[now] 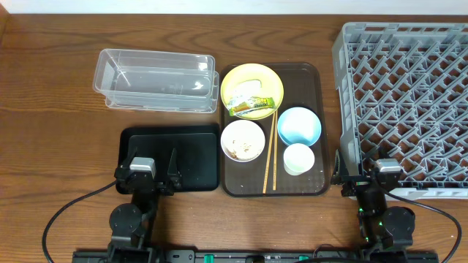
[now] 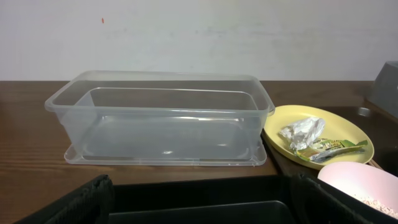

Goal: Sort waste into correct bins and load items into the dishwasher rack

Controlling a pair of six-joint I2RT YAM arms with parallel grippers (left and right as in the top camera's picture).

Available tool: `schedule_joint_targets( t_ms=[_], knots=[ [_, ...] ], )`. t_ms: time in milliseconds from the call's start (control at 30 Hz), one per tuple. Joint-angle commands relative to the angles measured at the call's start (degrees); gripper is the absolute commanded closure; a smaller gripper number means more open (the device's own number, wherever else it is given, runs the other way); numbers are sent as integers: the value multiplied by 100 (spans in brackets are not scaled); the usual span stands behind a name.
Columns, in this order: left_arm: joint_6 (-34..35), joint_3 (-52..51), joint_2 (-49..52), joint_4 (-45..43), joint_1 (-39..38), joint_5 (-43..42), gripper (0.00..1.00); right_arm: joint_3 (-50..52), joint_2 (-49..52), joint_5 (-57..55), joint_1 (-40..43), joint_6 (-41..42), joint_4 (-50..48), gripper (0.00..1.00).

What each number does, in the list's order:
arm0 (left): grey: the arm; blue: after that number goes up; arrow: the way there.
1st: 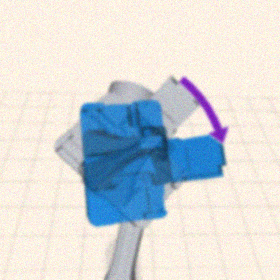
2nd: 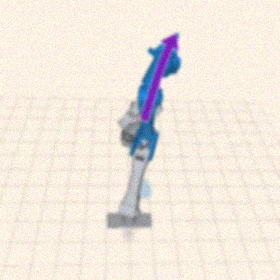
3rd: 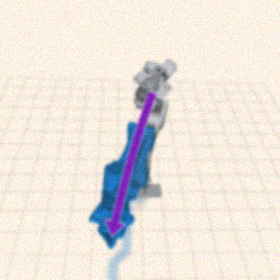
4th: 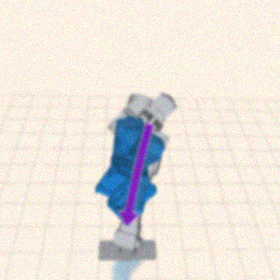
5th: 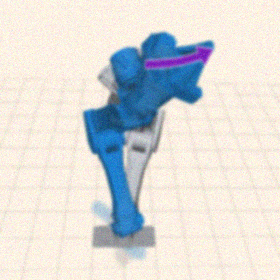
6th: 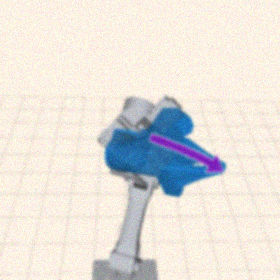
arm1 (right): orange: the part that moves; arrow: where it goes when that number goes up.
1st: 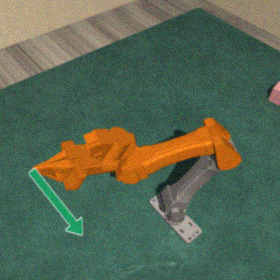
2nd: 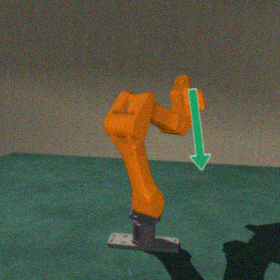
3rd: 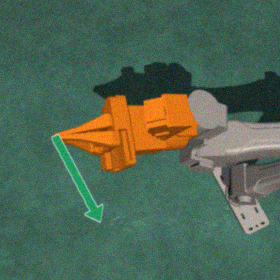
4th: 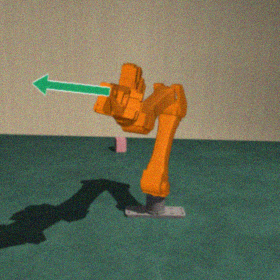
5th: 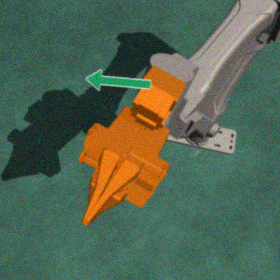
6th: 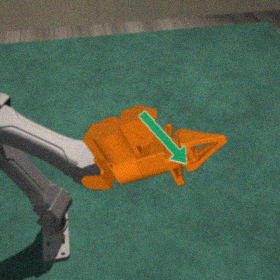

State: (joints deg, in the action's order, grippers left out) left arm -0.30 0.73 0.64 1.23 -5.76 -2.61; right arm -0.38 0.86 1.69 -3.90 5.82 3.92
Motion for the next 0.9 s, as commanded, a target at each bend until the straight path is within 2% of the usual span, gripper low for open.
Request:
schedule_joint_targets(
  t_ms=[0,333,500,867],
  knots=[
    [-98,-50,-42,264,22,116,7,7,-11,7,-26,-33,20,1],
    [-85,-50,-42,267,22,111,7,7,-11,4,-26,-33,17,1],
    [232,-50,-17,278,22,118,7,7,-11,28,-26,122,20,1],
    [313,332,461,284,22,118,7,-227,-9,-173,-24,144,173,1]
  ],
)
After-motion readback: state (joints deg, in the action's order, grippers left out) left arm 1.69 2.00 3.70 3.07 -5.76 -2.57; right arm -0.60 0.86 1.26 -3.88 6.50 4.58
